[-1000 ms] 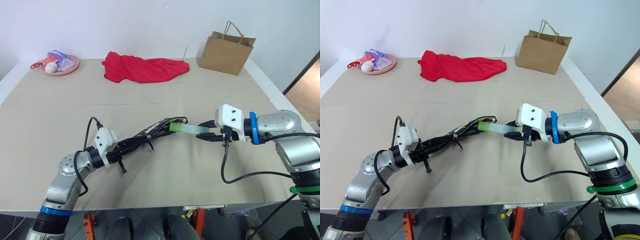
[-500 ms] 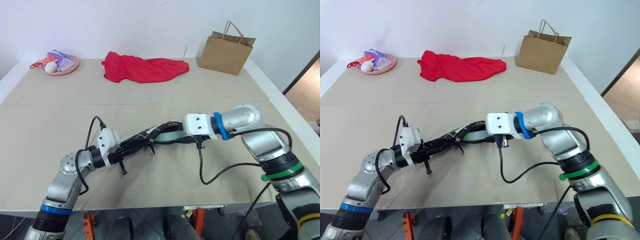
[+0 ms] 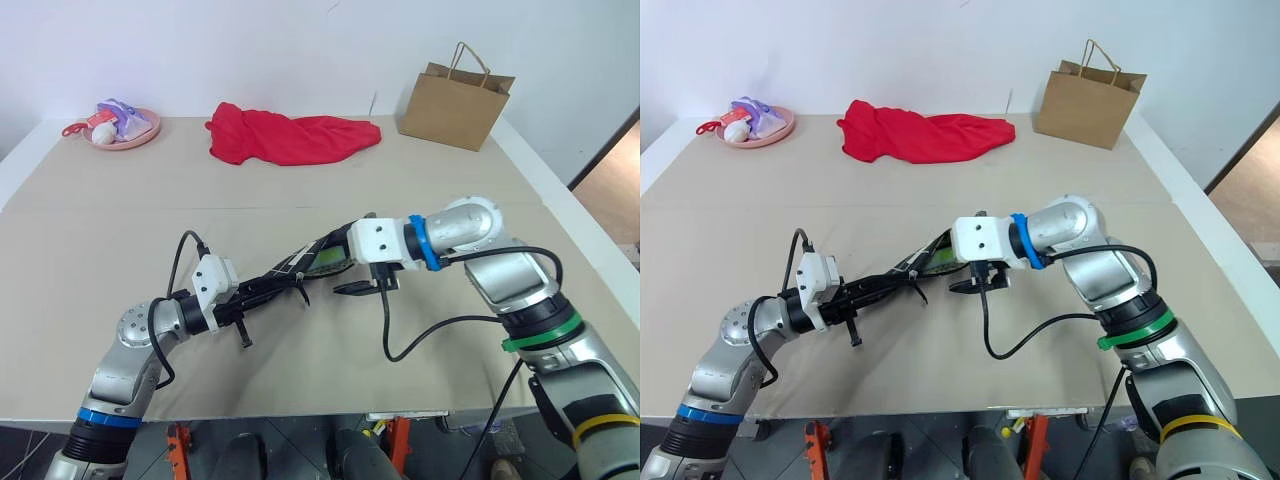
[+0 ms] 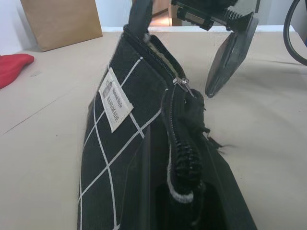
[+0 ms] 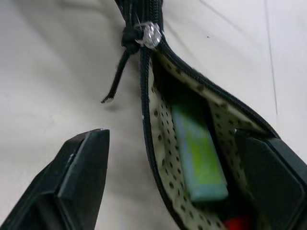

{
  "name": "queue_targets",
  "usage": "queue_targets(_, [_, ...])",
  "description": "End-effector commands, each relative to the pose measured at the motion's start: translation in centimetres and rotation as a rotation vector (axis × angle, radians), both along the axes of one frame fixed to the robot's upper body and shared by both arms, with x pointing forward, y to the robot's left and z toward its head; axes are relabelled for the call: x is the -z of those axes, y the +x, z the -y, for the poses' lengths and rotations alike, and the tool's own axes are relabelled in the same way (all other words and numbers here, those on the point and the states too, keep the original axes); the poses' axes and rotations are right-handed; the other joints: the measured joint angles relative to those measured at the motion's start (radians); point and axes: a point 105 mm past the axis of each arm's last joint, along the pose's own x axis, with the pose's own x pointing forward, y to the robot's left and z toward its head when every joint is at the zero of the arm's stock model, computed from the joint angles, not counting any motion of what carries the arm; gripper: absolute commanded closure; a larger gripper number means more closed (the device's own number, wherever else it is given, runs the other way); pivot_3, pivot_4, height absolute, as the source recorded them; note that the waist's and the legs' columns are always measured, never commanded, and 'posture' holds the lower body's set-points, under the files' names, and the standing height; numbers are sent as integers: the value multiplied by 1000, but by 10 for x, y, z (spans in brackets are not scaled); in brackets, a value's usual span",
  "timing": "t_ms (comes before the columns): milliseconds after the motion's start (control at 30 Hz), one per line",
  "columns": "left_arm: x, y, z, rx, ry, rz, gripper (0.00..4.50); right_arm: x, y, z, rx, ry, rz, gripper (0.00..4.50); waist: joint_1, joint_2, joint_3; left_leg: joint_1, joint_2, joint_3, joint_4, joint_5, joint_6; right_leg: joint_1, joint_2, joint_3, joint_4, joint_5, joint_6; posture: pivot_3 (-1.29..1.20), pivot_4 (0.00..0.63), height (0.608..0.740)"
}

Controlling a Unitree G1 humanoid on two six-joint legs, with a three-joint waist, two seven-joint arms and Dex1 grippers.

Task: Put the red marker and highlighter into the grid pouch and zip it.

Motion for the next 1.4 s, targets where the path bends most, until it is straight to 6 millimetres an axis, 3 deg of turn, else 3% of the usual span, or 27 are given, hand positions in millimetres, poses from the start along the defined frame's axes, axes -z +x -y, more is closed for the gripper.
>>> queue_targets(33, [-13, -3, 5, 20, -19, 56, 4500, -34, 2, 31, 78, 117, 19, 165, 0, 0, 0, 0, 0, 0, 0, 0, 0, 0, 0, 0, 0, 0, 0, 0, 150, 740])
queue_targets(200, [-12, -3, 6, 9, -28, 58, 4500, -65, -33, 50, 46, 469, -222, 165, 2, 0, 0, 0, 0, 0, 0, 0, 0, 0, 0, 0, 0, 0, 0, 0, 150, 740])
queue_targets(333, [-10, -5, 3, -3, -29, 52, 4500, -26, -53, 65, 131, 501, -440, 165, 2, -1, 0, 0, 0, -1, 0, 0, 0, 1, 0, -1, 0, 0, 0, 0, 150, 740])
queue_targets(467, [-10, -3, 3, -12, -31, 51, 4500, 15, -70, 55, 207, 476, -575, 165, 0, -1, -1, 0, 0, -2, 0, -1, 1, 1, 0, -1, 0, -1, 0, 0, 150, 740])
queue_targets(533, [-10, -2, 3, -15, -33, 52, 4500, 33, -70, 49, 246, 443, -585, 165, -3, 0, 0, 0, 0, -2, 0, 0, 1, 1, 1, -1, 0, -1, 1, 0, 150, 740])
queue_targets(700, [-9, 0, 4, -12, -30, 52, 4500, 58, -44, 25, 382, 493, -577, 165, -3, -1, -1, 2, 2, -1, 0, 3, -2, 1, 3, 0, 0, 0, 4, 0, 150, 740])
queue_targets(900, [-10, 2, 6, -4, -28, 57, 4500, 45, -21, -29, 346, 570, -543, 165, -4, -1, 0, 2, 2, 1, 0, 4, -2, 0, 4, 2, 0, 2, 5, 0, 150, 740])
queue_targets(1133, [-10, 6, 5, -37, -33, 70, 4500, 42, -31, -42, 309, 580, -559, 165, 3, -2, 0, -2, -1, -3, 0, 2, -4, 0, -1, -2, -1, 0, 2, 0, 150, 740])
queue_targets(1267, [-8, 7, 5, -39, -31, 71, 4500, 39, -28, -41, 332, 602, -535, 1162, 1, -2, 0, -2, -1, -2, 0, 1, -5, 0, -1, -1, -1, 0, 3, 0, 150, 740])
queue_targets(1367, [-7, 8, 5, -41, -28, 73, 4500, 34, -21, -39, 349, 625, -506, 2884, 0, -2, 0, -1, 0, -3, 0, 2, -4, 0, 1, -2, 0, -1, 3, 0, 150, 740])
queue_targets(1400, [-7, 9, 5, -41, -28, 73, 4500, 33, -21, -39, 350, 625, -503, 3104, 0, -2, 0, -1, 0, -3, 0, 2, -5, 0, 1, -2, 0, -1, 4, 0, 150, 740])
